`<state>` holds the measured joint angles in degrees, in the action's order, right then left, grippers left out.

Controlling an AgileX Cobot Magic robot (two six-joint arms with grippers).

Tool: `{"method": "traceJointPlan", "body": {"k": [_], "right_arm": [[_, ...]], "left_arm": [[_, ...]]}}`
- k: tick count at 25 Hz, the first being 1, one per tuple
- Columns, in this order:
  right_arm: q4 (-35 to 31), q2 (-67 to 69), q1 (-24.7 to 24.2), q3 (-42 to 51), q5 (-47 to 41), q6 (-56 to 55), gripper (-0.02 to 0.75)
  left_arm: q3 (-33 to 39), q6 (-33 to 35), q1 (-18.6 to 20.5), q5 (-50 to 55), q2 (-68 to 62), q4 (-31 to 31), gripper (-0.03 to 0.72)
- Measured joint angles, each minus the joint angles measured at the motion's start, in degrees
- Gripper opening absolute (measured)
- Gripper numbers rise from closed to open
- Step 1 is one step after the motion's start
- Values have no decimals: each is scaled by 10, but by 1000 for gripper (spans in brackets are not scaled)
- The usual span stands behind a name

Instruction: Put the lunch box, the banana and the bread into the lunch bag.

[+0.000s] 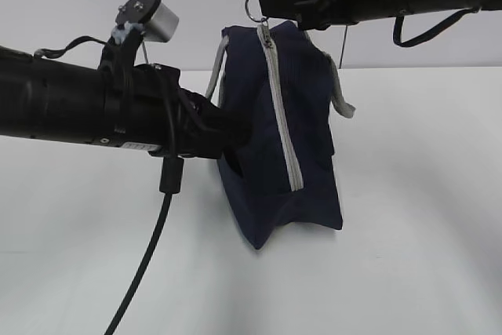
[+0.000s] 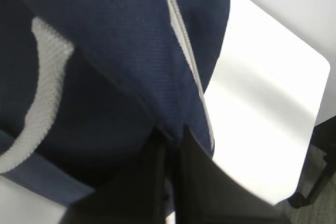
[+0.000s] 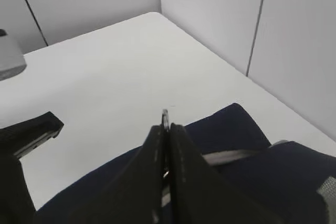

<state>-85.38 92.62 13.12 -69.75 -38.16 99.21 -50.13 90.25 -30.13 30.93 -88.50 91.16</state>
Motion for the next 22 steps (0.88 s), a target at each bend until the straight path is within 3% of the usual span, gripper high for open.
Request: {"method": "traceJointPlan", "body": {"k": [11,16,22], "right_arm": [[61,76,-103,-98,-203,-14,0],[64,114,-108,-141,-261,-14,0],[66,165,-109,-196,-267,-14,0]], "left_arm": [[0,-37,0,5,0,-55,4],[0,-39,0,9,0,-84,4],[0,-47,0,24,0,-126,4]]}}
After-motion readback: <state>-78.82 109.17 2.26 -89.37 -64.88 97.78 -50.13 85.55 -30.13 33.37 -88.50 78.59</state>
